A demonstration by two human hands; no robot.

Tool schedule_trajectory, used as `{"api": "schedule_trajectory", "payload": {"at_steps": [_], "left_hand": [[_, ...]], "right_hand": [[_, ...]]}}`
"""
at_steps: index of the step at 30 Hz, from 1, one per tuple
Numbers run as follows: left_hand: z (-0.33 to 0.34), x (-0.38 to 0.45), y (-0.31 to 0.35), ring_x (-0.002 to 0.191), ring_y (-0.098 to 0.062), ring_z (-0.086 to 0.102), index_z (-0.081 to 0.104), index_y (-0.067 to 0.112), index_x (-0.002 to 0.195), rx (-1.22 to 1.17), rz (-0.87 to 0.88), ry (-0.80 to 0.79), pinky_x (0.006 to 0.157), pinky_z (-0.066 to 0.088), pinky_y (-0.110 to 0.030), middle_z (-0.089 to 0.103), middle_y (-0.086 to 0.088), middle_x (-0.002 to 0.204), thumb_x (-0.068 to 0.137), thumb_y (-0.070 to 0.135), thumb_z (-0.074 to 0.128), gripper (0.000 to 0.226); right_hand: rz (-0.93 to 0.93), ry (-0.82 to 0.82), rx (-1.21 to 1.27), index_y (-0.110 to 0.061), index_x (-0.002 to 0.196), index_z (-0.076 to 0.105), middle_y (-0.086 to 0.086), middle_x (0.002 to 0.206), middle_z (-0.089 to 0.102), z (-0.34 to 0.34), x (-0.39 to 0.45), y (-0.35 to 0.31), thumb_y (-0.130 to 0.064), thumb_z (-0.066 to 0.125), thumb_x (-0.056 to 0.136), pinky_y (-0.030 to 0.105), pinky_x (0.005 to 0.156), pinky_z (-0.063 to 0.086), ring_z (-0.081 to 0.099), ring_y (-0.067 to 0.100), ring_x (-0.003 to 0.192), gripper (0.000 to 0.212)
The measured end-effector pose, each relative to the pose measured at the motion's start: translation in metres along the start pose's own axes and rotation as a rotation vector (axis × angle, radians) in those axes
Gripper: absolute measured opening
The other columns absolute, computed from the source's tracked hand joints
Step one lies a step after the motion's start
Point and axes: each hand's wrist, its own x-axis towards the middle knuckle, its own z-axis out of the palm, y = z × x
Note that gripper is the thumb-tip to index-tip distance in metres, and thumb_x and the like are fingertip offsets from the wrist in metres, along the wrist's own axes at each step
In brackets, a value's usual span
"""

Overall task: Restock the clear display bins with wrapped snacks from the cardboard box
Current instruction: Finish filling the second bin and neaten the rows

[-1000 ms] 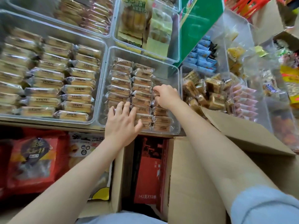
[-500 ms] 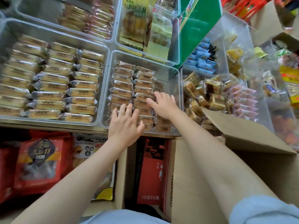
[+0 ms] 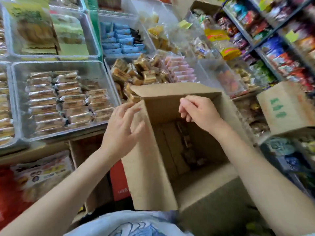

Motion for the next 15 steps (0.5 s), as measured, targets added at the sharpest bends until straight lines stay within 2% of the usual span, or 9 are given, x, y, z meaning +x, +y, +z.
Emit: {"api": "schedule_trajectory", "payload": {"at_steps": [3, 6, 9, 11, 13, 15], "left_hand": [[0.028, -0.004, 0.057, 0.142, -0.016, 0.034, 0.056, 0.029, 0.134, 0.052, 0.153, -0.081, 0.116, 0.02, -0.036, 0.046, 0.005, 0.148, 0.099, 0.046, 0.046, 0.04], [0.054, 0.003, 0.081, 0.135, -0.013, 0.046, 0.058, 0.031, 0.133, 0.184, 0.145, -0.229, 0.12, 0.021, -0.038, 0.059, 0.007, 0.138, 0.102, 0.046, 0.045, 0.037], [0.075, 0.01, 0.08, 0.121, -0.014, 0.059, 0.065, 0.03, 0.125, 0.373, 0.115, -0.173, 0.111, 0.03, -0.038, 0.07, 0.007, 0.123, 0.102, 0.049, 0.043, 0.038], [0.082, 0.011, 0.077, 0.112, -0.018, 0.065, 0.071, 0.025, 0.117, 0.429, 0.108, -0.123, 0.105, 0.038, -0.041, 0.074, 0.003, 0.114, 0.101, 0.047, 0.042, 0.04], [0.086, 0.01, 0.076, 0.105, -0.02, 0.069, 0.074, 0.022, 0.11, 0.44, 0.108, -0.093, 0.101, 0.042, -0.042, 0.075, 0.0, 0.108, 0.098, 0.043, 0.043, 0.04], [0.086, 0.009, 0.076, 0.102, -0.02, 0.07, 0.075, 0.021, 0.107, 0.441, 0.115, -0.07, 0.101, 0.043, -0.042, 0.076, 0.0, 0.105, 0.098, 0.039, 0.045, 0.036]], "right_hand": [[0.186, 0.017, -0.024, -0.017, 0.075, 0.066, 0.0, 0.069, 0.067, -0.016, -0.01, 0.064, -0.034, 0.047, 0.103, 0.024, 0.062, 0.047, 0.06, 0.008, 0.057, 0.038], [0.314, -0.112, -0.066, -0.016, 0.079, 0.068, -0.001, 0.073, 0.068, -0.012, -0.007, 0.119, -0.041, 0.048, 0.102, 0.027, 0.064, 0.049, 0.06, 0.008, 0.059, 0.039], [0.373, -0.287, -0.116, -0.013, 0.083, 0.064, 0.001, 0.075, 0.068, 0.003, 0.009, 0.161, -0.048, 0.048, 0.101, 0.028, 0.06, 0.047, 0.065, 0.018, 0.065, 0.043], [0.412, -0.371, -0.204, -0.016, 0.1, 0.06, 0.002, 0.083, 0.065, 0.015, 0.025, 0.187, -0.052, 0.047, 0.101, 0.027, 0.057, 0.044, 0.064, 0.02, 0.068, 0.039], [0.456, -0.432, -0.312, -0.016, 0.126, 0.057, 0.004, 0.097, 0.063, 0.029, 0.042, 0.216, -0.05, 0.047, 0.102, 0.028, 0.058, 0.043, 0.062, 0.02, 0.075, 0.043], [0.455, -0.467, -0.394, -0.011, 0.141, 0.05, 0.013, 0.125, 0.061, 0.046, 0.06, 0.251, -0.045, 0.05, 0.102, 0.032, 0.075, 0.047, 0.063, 0.028, 0.103, 0.051]]}}
